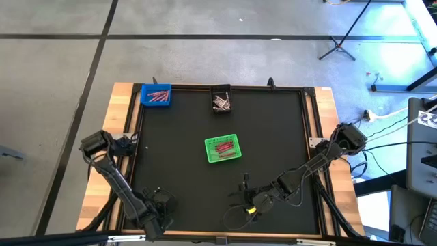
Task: Sort crayons
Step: Put the red crayon into the green bin
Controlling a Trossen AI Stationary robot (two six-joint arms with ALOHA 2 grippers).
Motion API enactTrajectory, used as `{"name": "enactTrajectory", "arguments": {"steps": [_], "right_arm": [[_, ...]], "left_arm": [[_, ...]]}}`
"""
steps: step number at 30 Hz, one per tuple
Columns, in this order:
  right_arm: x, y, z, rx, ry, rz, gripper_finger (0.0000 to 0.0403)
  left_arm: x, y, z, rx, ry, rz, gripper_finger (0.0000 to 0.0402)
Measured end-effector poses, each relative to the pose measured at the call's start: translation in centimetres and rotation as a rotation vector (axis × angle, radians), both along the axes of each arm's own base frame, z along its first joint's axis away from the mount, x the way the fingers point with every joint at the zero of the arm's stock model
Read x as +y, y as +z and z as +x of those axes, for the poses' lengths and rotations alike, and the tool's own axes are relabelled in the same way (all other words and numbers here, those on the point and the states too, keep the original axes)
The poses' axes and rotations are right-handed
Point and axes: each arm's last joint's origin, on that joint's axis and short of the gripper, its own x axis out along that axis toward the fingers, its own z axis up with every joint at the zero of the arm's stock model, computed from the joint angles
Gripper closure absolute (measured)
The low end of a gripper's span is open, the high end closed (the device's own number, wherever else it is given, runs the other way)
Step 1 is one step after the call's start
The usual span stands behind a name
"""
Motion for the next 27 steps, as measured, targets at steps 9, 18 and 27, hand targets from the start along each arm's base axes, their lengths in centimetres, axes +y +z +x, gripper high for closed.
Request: {"name": "enactTrajectory", "arguments": {"steps": [9,18,27], "right_arm": [[-0.01,0.0,0.01,0.0,0.001,0.001,0.0244],[-0.03,0.01,0.03,-0.001,0.001,-0.002,0.0244],[-0.03,0.02,0.02,-0.001,0.001,-0.001,0.0244]], "left_arm": [[-0.15,-0.48,-0.29,0.026,-0.007,0.017,0.03],[-0.3,-0.51,-0.64,0.024,-0.011,0.028,0.0301],[-0.3,-0.51,-0.64,0.024,-0.011,0.028,0.0301]]}}
